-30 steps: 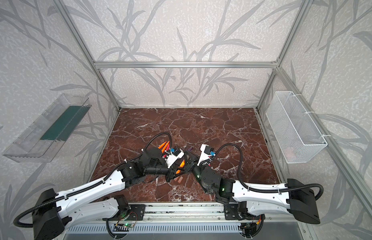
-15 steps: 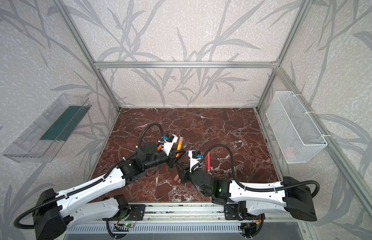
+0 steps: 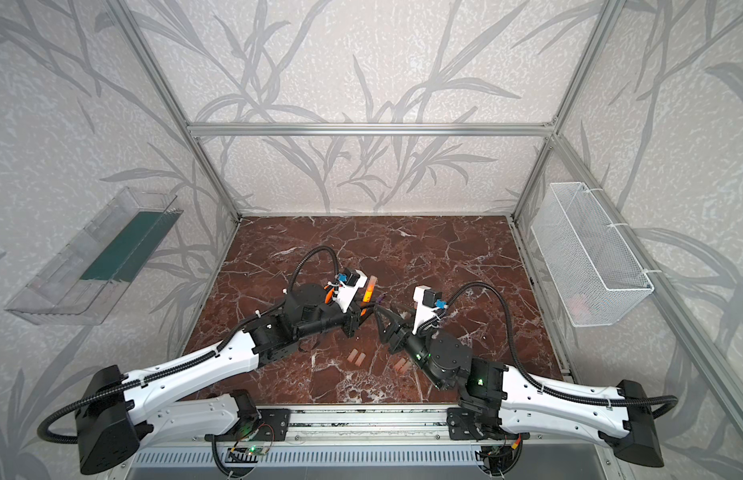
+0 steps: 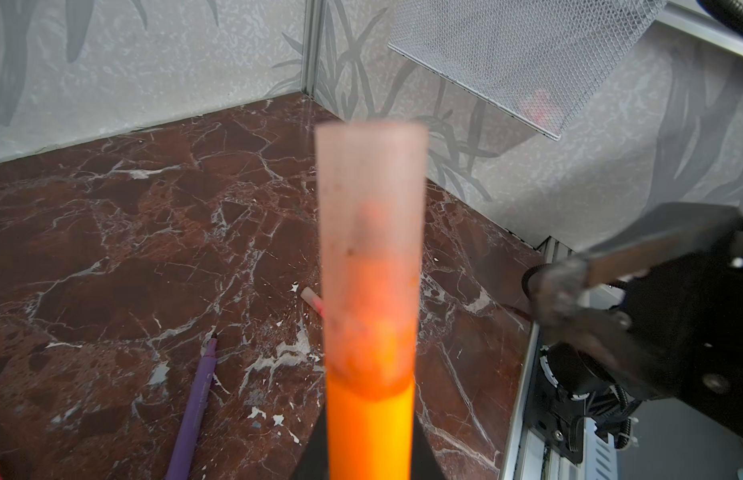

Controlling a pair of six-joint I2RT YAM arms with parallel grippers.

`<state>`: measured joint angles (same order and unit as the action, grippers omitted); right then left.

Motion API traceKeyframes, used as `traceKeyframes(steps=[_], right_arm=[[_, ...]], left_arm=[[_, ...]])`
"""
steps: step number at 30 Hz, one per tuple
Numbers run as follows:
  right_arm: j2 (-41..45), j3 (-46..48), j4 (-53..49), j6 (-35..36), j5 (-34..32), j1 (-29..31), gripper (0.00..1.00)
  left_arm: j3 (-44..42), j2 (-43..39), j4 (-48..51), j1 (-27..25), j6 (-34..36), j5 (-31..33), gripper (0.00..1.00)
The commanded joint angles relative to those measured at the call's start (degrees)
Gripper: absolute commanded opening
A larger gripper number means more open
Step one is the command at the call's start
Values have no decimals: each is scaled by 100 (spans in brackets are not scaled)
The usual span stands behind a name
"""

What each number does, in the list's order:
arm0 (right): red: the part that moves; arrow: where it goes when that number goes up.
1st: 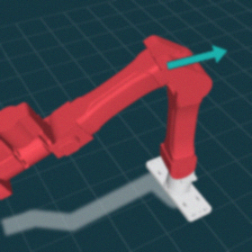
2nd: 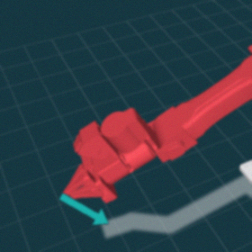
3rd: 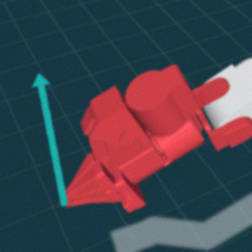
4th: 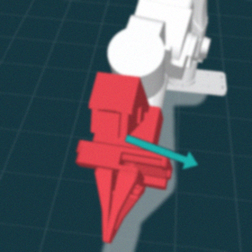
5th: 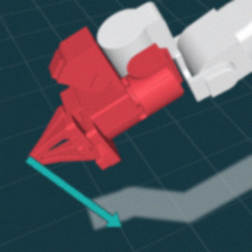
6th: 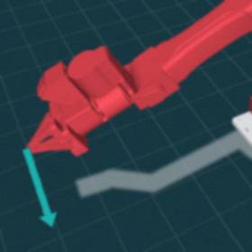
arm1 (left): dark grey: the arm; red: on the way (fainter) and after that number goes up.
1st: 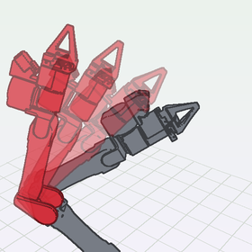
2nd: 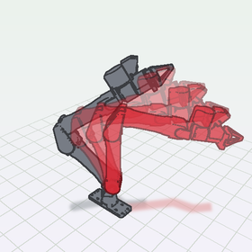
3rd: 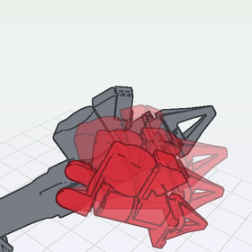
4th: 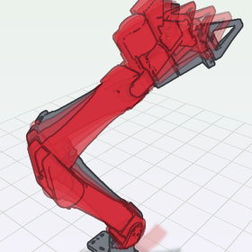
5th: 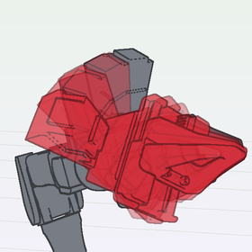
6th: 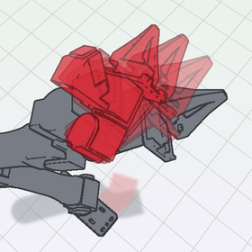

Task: Insert the pens into the pen caps
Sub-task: 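Lower the capped marker to the table and open both grippers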

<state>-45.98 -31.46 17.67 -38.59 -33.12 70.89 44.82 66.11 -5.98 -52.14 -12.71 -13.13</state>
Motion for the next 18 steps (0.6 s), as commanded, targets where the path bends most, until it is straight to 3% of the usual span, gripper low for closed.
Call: traceKeyframes(steps=[1, 7, 18], right_arm=[[-262, -269, -88, 56, 271, -246, 59], [-613, -498, -111, -74, 524, -580, 56], [-821, -231, -103, -504, 747, -884, 13]], left_arm=[[251, 100, 133, -141, 317, -77, 0], [358, 236, 226, -278, 445, -207, 0], [374, 271, 218, -332, 483, -441, 2]])
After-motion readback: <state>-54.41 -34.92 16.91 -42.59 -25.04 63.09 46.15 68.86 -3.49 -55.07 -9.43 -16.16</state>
